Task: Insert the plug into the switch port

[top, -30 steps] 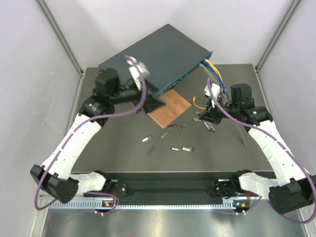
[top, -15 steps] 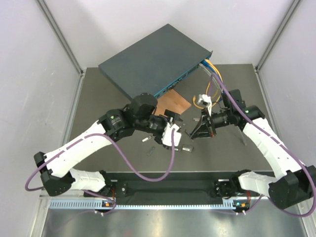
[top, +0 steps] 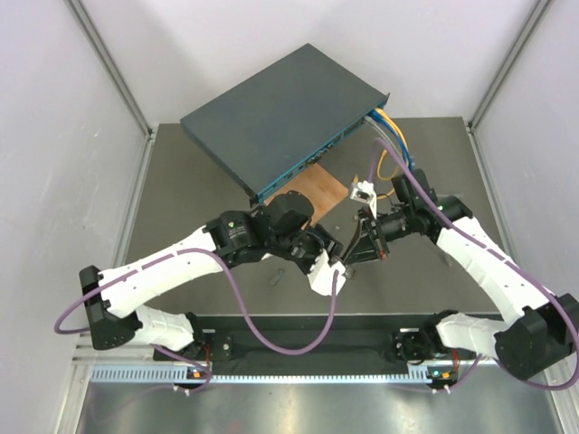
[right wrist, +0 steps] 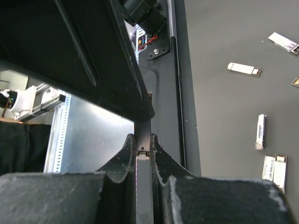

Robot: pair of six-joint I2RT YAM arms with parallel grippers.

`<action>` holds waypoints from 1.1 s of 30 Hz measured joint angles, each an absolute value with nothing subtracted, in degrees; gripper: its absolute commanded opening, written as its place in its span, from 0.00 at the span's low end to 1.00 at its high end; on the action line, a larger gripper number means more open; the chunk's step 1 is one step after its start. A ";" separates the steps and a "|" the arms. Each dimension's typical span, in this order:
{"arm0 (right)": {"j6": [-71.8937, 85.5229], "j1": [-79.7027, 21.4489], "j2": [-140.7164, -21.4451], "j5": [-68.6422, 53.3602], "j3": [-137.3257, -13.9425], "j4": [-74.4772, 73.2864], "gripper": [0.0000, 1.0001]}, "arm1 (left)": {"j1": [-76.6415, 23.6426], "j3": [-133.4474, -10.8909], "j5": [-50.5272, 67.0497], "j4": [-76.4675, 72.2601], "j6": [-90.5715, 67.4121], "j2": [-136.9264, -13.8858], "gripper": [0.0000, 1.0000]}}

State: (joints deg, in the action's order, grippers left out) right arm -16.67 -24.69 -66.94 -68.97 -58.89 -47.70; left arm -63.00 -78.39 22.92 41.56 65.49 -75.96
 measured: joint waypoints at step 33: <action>-30.02 -22.35 -49.82 -38.83 -64.84 -44.58 1.00 | -45.67 -76.23 36.51 35.66 10.81 -75.61 0.00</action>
State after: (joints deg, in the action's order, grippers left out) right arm -30.02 -22.35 -49.82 -38.83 -64.84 -44.58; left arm -45.67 -76.23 36.51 35.66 10.81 -75.61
